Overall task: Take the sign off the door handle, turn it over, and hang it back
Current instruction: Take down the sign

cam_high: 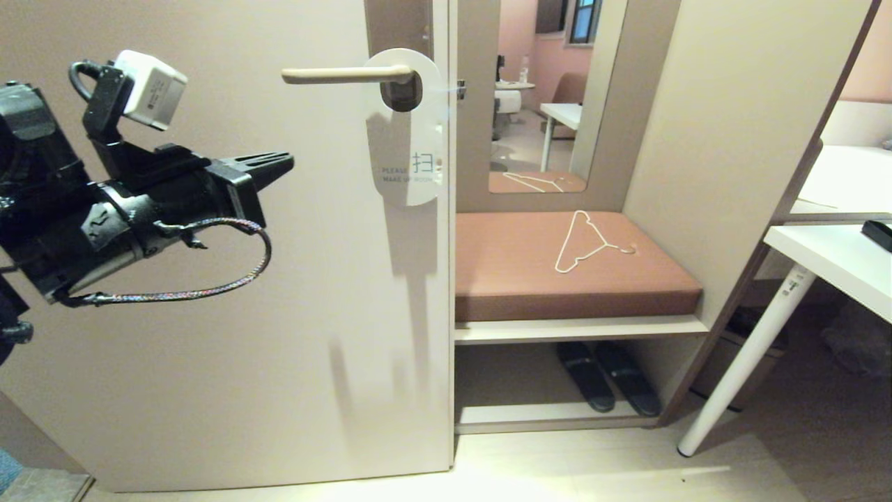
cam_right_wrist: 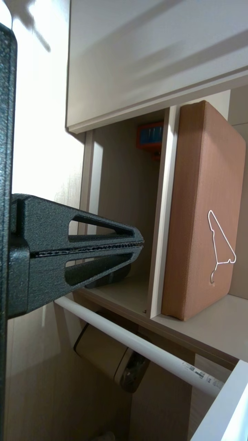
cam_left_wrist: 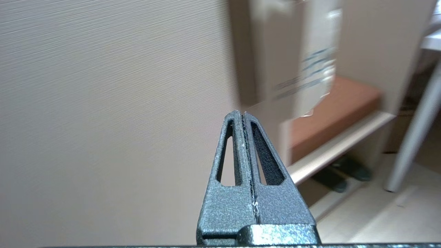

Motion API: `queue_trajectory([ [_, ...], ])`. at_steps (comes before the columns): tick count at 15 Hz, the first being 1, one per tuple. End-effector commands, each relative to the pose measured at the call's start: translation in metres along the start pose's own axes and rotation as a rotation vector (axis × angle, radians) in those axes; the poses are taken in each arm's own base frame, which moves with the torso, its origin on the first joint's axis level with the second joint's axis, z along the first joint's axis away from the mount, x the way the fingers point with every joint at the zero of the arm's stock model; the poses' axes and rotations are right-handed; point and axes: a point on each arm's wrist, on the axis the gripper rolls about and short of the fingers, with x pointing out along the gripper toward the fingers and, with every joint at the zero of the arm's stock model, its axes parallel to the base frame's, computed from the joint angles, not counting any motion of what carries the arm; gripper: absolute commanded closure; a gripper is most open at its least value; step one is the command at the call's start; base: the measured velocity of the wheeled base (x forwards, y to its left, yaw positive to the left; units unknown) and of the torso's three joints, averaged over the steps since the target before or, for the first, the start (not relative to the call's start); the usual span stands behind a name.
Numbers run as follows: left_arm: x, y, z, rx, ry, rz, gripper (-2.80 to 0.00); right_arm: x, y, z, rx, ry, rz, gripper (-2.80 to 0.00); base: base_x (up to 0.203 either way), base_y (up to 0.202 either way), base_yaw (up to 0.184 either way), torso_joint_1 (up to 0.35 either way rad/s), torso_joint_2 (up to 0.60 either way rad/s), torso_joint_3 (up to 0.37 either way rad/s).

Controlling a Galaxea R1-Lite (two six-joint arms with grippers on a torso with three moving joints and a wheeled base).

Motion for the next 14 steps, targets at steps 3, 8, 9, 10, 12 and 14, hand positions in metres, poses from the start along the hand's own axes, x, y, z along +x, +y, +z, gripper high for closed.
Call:
queue_trajectory([
  [3,-0.028,0.012,0.002,0.012,-0.005,0.08,0.0,0.0,0.0,0.0,-0.001,0.001,0.001,0.0,0.0,0.0,0.0,0.0,0.0,0.0],
  [8,-0.054,0.008,-0.002,0.022,0.002,0.109,0.0,0.0,0.0,0.0,-0.001,0.001,0.002,0.0,0.0,0.0,0.0,0.0,0.0,0.0],
  [9,-0.06,0.007,-0.005,0.019,0.01,0.116,0.0,0.0,0.0,0.0,-0.001,0.001,0.002,0.0,0.0,0.0,0.0,0.0,0.0,0.0],
  [10,-0.067,0.004,-0.009,0.014,0.021,0.118,0.0,0.0,0.0,0.0,-0.001,0.002,0.0,0.0,0.0,0.0,0.0,0.0,0.0,0.0],
  [12,-0.082,-0.002,-0.023,0.001,0.063,0.124,0.0,0.0,0.0,0.0,-0.001,0.001,0.002,0.0,0.0,0.0,0.0,0.0,0.0,0.0],
  [14,-0.098,-0.008,-0.036,-0.011,0.099,0.136,0.0,0.0,0.0,0.0,-0.001,0.001,0.001,0.0,0.0,0.0,0.0,0.0,0.0,0.0],
])
